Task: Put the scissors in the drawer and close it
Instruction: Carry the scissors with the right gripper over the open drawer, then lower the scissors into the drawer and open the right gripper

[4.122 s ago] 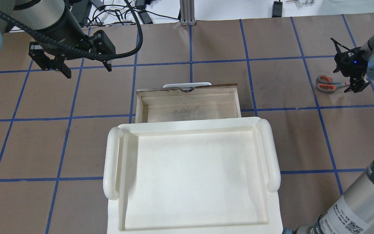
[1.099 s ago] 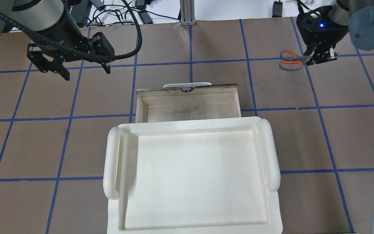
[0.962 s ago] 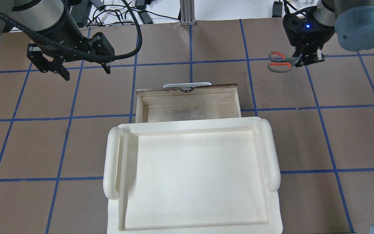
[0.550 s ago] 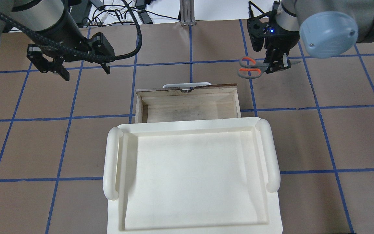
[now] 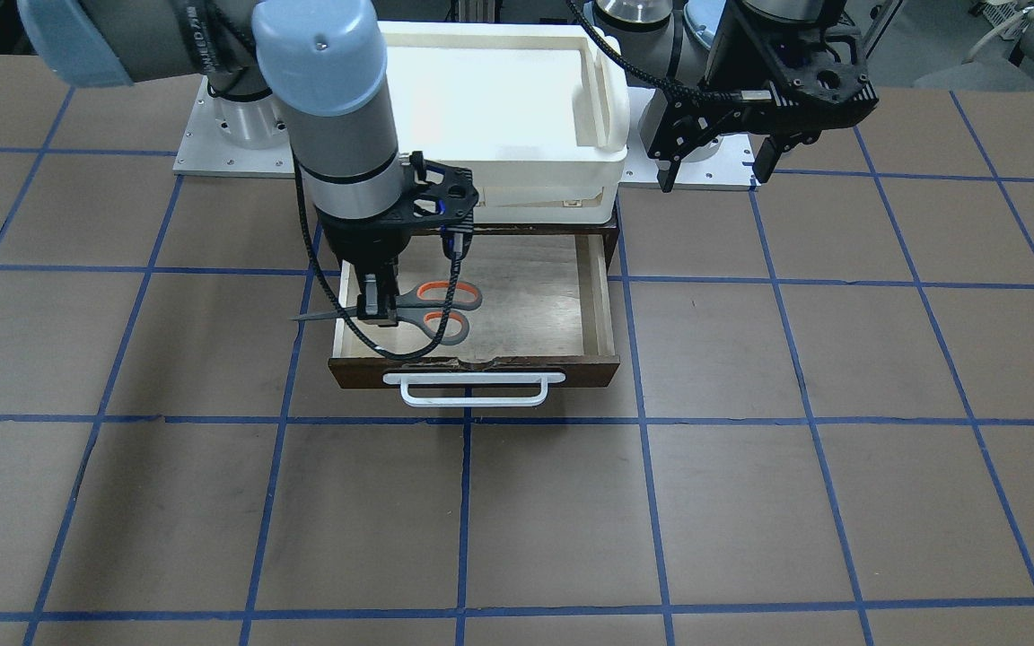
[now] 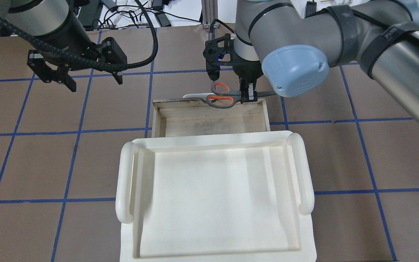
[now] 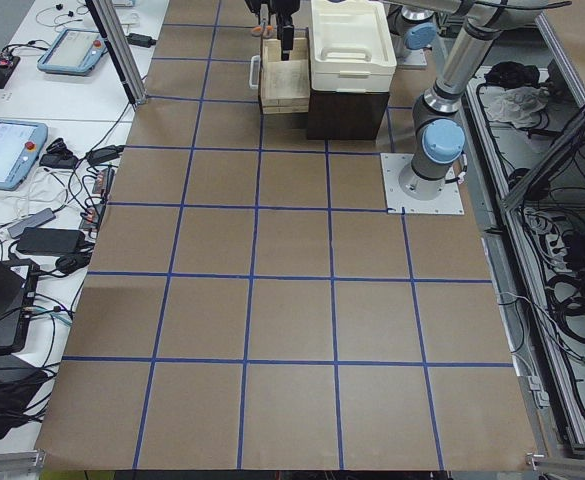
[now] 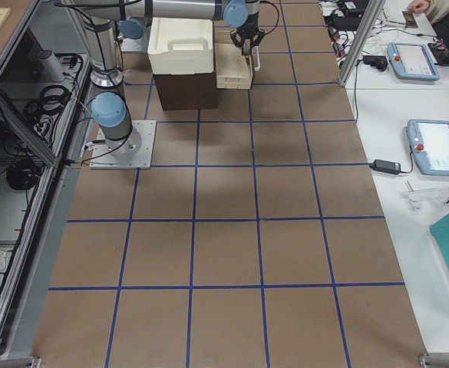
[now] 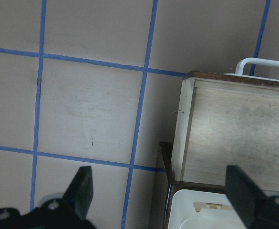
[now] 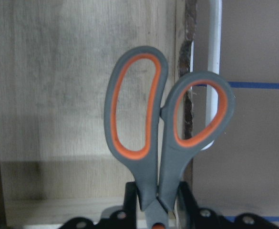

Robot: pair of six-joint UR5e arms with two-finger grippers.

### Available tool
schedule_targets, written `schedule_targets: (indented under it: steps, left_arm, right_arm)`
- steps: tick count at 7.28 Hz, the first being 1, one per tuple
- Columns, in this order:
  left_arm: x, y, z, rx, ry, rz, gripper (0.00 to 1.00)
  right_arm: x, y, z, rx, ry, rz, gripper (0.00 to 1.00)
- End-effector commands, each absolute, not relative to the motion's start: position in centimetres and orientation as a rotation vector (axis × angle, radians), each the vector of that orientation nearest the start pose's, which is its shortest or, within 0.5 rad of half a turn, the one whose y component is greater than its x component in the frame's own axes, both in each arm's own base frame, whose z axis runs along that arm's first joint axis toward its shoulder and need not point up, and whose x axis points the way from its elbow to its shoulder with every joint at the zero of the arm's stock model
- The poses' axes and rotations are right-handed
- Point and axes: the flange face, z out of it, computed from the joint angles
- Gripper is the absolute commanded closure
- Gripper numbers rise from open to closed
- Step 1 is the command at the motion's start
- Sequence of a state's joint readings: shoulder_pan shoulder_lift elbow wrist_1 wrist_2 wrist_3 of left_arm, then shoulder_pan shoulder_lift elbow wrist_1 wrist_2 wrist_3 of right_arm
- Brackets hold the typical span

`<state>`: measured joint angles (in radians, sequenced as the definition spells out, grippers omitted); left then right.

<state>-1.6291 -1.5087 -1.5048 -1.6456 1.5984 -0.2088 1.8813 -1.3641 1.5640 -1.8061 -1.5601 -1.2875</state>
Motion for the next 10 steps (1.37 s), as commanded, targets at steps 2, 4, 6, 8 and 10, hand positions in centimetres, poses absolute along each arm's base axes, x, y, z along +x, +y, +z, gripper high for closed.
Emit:
schedule_targets:
  steps: [2,4,6,8,10]
  left_arm:
    - [-15.7,-45.3,54.6,-0.235,3.109,-0.075,0.0]
    - [-15.7,-45.3,54.6,-0.235,3.109,-0.077,0.0]
    - [-15.7,-45.3,54.6,-0.235,3.109,-0.075,0.0]
    - [-15.7,-45.3,54.6,-0.235,3.109,-0.075,0.0]
    - [-15.7,-45.3,54.6,-0.235,3.109,-0.072,0.0]
  right_arm:
    - [36.7,-49.0,37.3,-2.246,2.187,-0.046,1.0]
    - [38.0,-48.8,35.6,-2.239,2.192,-0.007,1.0]
    - [38.0,-48.8,35.2,-2.2,2.233,0.009,0.93]
    - [38.0,-48.7,35.4,-2.128,2.298,0.01,0.45]
    - [38.0,-48.7,35.9,-2.13,2.3,-0.008,0.0]
